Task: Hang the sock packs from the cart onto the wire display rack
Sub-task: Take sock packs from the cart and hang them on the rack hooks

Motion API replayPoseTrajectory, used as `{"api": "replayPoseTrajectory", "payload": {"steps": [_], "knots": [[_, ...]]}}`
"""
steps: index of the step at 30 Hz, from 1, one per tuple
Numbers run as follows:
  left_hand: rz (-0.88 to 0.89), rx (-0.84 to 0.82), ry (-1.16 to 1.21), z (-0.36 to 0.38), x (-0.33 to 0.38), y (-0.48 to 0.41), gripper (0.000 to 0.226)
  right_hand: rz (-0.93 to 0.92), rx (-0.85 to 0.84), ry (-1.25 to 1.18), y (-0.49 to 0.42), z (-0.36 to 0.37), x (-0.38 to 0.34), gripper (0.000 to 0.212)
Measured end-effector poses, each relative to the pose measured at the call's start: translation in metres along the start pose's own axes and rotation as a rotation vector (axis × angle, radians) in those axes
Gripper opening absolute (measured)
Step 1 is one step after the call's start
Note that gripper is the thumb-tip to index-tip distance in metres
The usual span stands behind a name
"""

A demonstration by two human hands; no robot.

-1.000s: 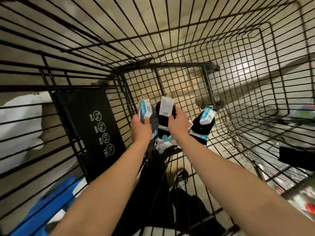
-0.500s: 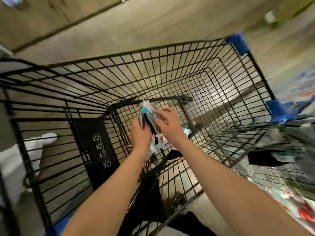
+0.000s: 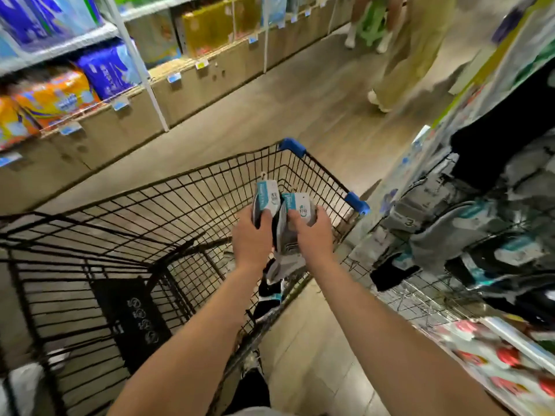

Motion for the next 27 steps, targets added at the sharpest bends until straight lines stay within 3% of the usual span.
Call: {"api": "replayPoseTrajectory", "payload": {"steps": [5, 8, 10, 15, 22, 27], "knots": [[0.15, -0.203, -0.008, 0.072, 0.066, 0.053, 0.01, 0.045, 0.213, -0.103, 0.03, -0.126, 0.026, 0.03], [0.174, -0.297, -0.041, 0.125, 0.084, 0.102, 0.019, 0.108, 0.234, -0.135, 0.05, -0.188, 0.059, 0.036], [0.133, -0.361, -0.074, 0.158, 0.079, 0.132, 0.022, 0.133, 0.244, -0.141, 0.058, -0.221, 0.085, 0.049], [0.094, -0.47, -0.14, 0.22, 0.053, 0.187, 0.035, 0.165, 0.324, -0.108, 0.07, -0.295, 0.155, 0.017], [0.177, -0.632, -0.132, 0.302, 0.003, 0.222, 0.042, 0.296, 0.472, -0.074, 0.037, -0.342, 0.263, 0.025], [0.193, -0.75, -0.067, 0.382, -0.05, 0.224, 0.037, 0.309, 0.536, -0.151, -0.017, -0.348, 0.32, 0.011]]}}
Point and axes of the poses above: each hand's wrist, its own y-axis away from the middle knuckle, its own z-axis out of the palm, x = y × z, the point moved 7 cm from there along -y, towards the middle knuckle, and after that the axes turned 13 degrees about z, right-handed, at the moved point
